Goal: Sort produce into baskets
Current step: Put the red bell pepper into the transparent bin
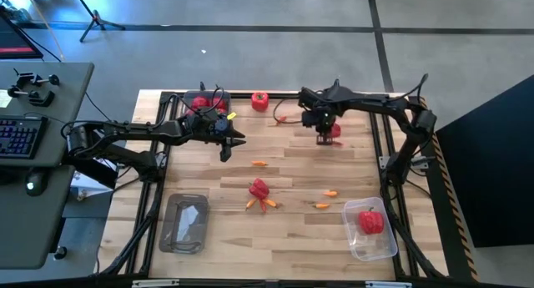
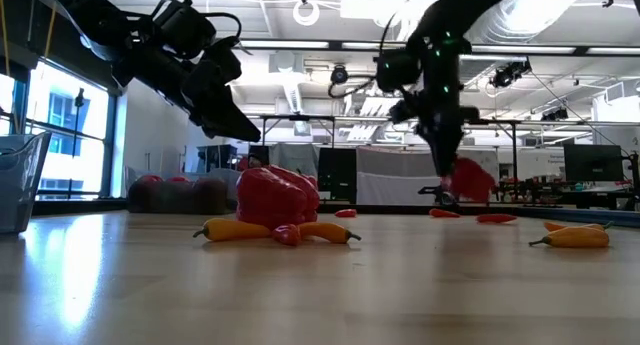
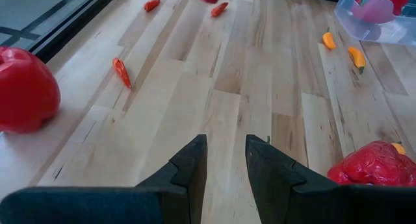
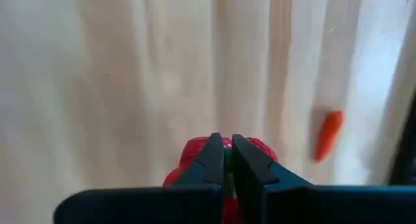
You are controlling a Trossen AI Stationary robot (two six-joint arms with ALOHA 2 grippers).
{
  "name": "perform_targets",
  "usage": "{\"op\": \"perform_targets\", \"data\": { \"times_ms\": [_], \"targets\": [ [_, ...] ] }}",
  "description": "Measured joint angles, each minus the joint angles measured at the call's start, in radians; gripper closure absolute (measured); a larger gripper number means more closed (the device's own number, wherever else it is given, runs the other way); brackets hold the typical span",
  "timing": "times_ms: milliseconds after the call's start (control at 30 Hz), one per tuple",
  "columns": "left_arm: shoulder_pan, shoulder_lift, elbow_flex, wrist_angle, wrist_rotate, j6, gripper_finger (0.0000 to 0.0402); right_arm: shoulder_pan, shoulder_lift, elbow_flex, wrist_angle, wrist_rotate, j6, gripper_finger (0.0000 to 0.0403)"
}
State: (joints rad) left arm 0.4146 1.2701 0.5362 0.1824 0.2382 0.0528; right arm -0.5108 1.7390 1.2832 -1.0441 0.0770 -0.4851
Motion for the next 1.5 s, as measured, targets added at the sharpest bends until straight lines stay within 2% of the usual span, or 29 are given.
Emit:
{"op": "perform_targets", "data": {
  "times_ms": [167, 367, 600, 767, 900, 1067, 1200, 1500],
  "targets": [
    [0.0, 0.0, 0.0, -0.001, -0.021, 0.0, 0.0307, 0.079, 0.0, 0.155, -0.211, -0.136, 0.347, 0.0402],
    [0.0, 0.0, 0.0, -0.002, -0.039, 0.06, 0.0322, 0.271, -0.006, 0.303, -0.402, -0.265, 0.779, 0.0402],
    [0.001, 0.0, 0.0, 0.023, 0.027, 0.098, 0.0392, 0.546, -0.088, 0.261, -0.43, -0.296, 1.279, 0.0402],
    [0.001, 0.0, 0.0, 0.023, 0.031, 0.092, 0.0393, 0.735, -0.167, 0.212, -0.442, -0.29, 1.687, 0.0403],
    [-0.004, 0.0, 0.0, 0.021, 0.029, 0.083, 0.0394, 0.871, -0.19, 0.146, -0.443, -0.246, 1.971, 0.0403],
    [-0.013, 0.0, 0.0, 0.021, 0.029, 0.082, 0.0398, 0.97, -0.19, 0.043, -0.364, -0.2, 2.171, 0.0403],
    [-0.016, 0.0, 0.0, 0.021, 0.027, 0.081, 0.0399, 1.0, -0.19, -0.039, -0.361, -0.178, 2.285, 0.0403],
    [-0.017, 0.0, 0.0, 0.023, 0.027, 0.078, 0.0399, 1.011, -0.19, -0.153, -0.246, -0.136, 2.347, 0.04]
  ]
}}
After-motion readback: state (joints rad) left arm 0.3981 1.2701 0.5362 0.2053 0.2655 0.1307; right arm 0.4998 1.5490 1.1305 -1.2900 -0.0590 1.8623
